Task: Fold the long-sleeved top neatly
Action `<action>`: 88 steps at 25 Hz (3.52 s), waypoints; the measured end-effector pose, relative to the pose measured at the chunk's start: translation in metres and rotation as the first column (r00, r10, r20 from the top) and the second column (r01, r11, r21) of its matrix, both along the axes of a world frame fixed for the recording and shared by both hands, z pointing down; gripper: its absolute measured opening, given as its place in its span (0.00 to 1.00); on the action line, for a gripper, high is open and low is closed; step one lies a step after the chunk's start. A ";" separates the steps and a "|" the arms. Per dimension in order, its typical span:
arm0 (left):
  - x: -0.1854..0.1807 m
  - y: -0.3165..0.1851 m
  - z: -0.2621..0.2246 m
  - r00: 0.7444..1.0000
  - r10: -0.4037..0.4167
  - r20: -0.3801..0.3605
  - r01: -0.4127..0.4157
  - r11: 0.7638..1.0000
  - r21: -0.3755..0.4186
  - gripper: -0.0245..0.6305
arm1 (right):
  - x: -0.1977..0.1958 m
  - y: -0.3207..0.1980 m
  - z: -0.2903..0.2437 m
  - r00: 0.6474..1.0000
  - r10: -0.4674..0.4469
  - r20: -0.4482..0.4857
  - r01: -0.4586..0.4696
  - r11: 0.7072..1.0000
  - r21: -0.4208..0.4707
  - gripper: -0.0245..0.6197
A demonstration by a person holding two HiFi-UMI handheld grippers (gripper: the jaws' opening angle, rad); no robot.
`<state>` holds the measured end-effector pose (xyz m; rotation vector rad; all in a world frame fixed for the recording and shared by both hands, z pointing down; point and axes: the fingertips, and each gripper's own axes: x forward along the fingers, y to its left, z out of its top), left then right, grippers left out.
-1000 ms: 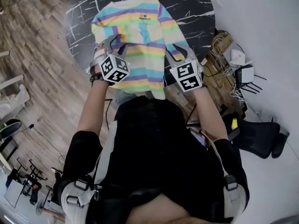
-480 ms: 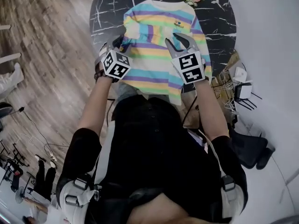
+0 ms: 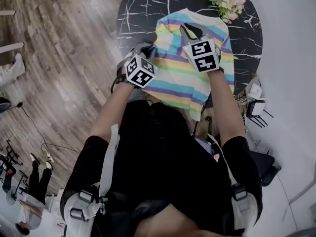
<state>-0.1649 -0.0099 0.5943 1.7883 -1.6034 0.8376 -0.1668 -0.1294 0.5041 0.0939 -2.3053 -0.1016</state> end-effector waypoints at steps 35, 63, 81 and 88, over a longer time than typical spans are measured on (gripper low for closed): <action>-0.036 0.022 -0.010 0.968 -0.164 -0.188 0.171 0.985 0.025 0.09 | -0.106 0.023 0.074 0.701 -0.678 -0.222 0.669 0.733 -0.123 0.06; -0.061 -0.013 0.000 0.998 -0.010 0.061 0.007 0.999 0.040 0.22 | -0.100 0.033 0.064 0.942 -0.319 -0.104 0.292 0.932 -0.213 0.21; -0.082 0.006 -0.012 0.973 -0.174 -0.150 0.194 0.972 0.133 0.07 | -0.138 0.004 0.058 0.954 -0.294 -0.063 0.267 0.925 -0.271 0.05; -0.082 0.020 0.003 0.972 -0.190 -0.135 0.203 0.975 0.089 0.07 | -0.124 0.029 0.059 0.908 -0.412 -0.073 0.377 0.881 -0.286 0.16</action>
